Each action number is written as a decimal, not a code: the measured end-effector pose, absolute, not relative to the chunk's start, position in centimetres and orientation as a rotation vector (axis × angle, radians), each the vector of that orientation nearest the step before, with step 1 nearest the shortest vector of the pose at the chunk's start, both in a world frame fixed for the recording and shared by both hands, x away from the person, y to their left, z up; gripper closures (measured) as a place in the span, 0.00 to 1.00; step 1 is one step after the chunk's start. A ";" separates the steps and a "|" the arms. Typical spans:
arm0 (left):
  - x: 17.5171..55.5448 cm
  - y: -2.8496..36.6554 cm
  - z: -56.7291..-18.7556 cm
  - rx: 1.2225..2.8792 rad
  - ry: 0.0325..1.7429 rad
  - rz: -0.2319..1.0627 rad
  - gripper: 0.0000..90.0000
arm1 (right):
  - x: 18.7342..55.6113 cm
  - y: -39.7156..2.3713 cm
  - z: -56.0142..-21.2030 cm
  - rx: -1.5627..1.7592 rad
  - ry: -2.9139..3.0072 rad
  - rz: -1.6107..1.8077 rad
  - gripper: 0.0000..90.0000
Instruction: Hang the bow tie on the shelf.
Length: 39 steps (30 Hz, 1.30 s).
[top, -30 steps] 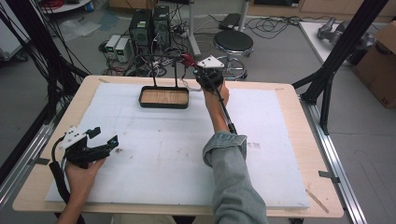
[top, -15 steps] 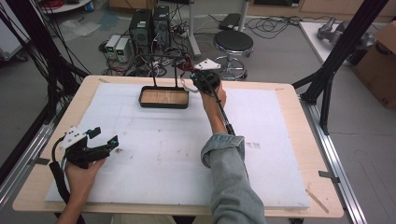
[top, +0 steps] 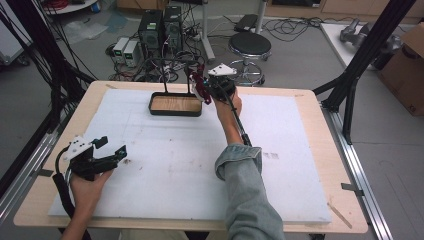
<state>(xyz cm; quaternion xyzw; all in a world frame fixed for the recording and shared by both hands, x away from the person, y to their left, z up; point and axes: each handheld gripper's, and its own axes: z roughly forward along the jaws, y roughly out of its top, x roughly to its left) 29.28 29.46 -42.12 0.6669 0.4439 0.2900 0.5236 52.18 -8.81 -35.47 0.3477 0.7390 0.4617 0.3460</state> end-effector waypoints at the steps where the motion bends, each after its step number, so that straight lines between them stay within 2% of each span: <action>1: 29.3 29.5 -42.1 1.598 1.061 0.695 0.21 | 52.1 -8.8 -35.4 0.906 1.916 1.204 0.80; 13: 29.3 29.4 -42.1 1.596 1.059 0.695 0.21 | 51.8 -10.0 -34.8 0.914 1.905 1.275 0.71; 18: 29.3 29.4 -42.1 1.597 1.063 0.696 0.22 | 51.4 -11.0 -34.2 0.926 1.904 1.326 0.58; 28: 29.2 29.5 -42.1 1.594 1.063 0.702 0.21 | 50.3 -13.2 -32.3 0.915 1.876 1.363 0.44; 36: 29.2 29.5 -42.1 1.598 1.058 0.701 0.21 | 49.4 -15.1 -31.0 0.958 1.798 1.369 0.25; 39: 29.1 29.4 -42.1 1.593 1.058 0.702 0.21 | 48.9 -15.8 -30.6 0.970 1.791 1.369 0.21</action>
